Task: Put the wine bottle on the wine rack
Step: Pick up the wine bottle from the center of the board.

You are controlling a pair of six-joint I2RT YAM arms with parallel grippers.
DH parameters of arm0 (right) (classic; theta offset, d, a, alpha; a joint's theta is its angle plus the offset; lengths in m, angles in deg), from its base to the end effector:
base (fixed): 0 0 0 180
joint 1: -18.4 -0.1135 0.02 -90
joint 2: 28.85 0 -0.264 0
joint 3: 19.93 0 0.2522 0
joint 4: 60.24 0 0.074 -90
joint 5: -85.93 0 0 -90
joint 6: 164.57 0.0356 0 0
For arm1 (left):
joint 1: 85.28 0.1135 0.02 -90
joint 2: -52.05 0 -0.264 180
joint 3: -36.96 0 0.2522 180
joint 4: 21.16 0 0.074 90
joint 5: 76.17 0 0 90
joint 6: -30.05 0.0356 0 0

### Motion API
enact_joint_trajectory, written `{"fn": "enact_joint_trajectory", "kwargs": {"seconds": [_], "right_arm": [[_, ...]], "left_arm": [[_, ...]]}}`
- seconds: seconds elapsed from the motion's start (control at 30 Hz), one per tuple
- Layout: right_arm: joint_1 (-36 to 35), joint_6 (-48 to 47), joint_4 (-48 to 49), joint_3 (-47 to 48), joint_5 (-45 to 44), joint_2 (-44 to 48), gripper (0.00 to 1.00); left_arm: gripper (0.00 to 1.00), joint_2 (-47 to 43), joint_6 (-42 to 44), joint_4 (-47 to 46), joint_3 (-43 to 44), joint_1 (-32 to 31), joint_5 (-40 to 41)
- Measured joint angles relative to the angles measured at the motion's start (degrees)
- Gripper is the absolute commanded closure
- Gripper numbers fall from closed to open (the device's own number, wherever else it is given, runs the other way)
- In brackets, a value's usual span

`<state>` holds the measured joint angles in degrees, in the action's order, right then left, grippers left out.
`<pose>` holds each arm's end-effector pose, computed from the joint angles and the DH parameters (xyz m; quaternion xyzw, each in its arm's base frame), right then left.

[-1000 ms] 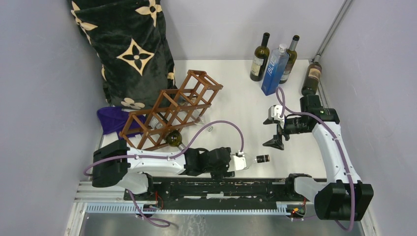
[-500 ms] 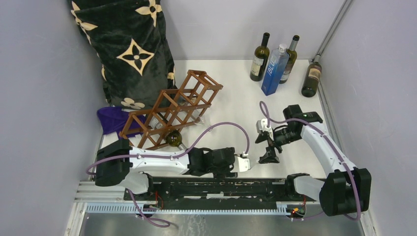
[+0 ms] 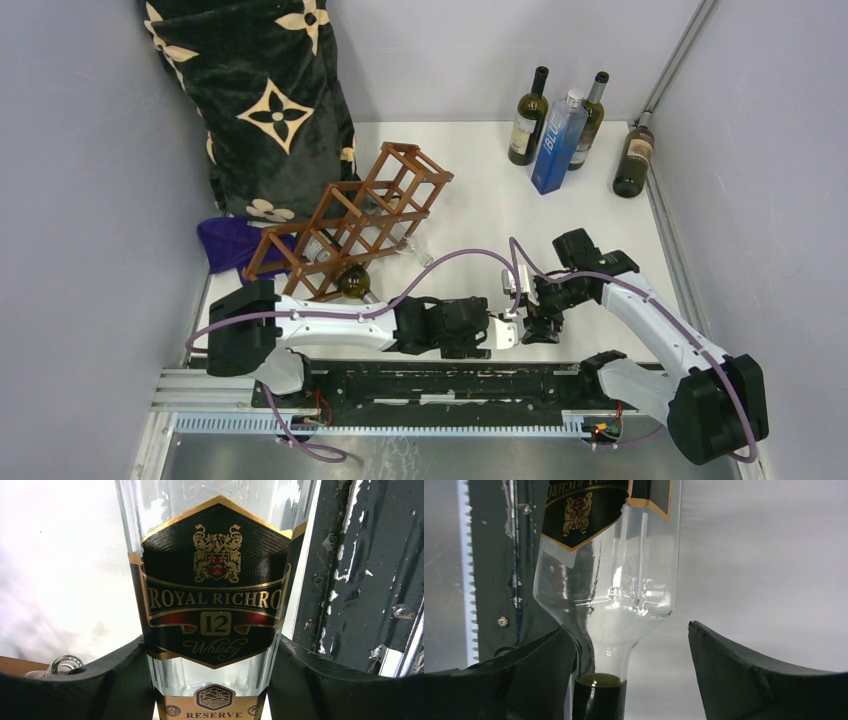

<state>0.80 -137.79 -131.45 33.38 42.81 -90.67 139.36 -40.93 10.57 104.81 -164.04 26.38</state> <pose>0.1468 0.0738 0.2121 -0.6195 0.6727 0.3333 0.2294 0.0687 -0.3060 0.2084 0.6825 0.6438 -0.0751 0.3377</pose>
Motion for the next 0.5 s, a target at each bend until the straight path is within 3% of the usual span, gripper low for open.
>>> {"fn": "enact_joint_trajectory", "kwargs": {"seconds": [0.17,0.4,0.5], "right_arm": [[-2.6,4.3,4.1,-1.5,-4.5,1.8,0.25],[-3.4,5.6,6.3,-2.0,-6.6,1.6,0.28],[-3.5,6.4,7.1,-2.0,-6.6,1.6,0.36]], "left_arm": [[0.98,0.9,0.0,0.9,0.3,0.6,0.0],[0.98,1.2,-0.1,0.8,0.3,2.5,-1.7],[0.98,1.2,-0.1,0.1,0.3,3.8,-3.3]]}}
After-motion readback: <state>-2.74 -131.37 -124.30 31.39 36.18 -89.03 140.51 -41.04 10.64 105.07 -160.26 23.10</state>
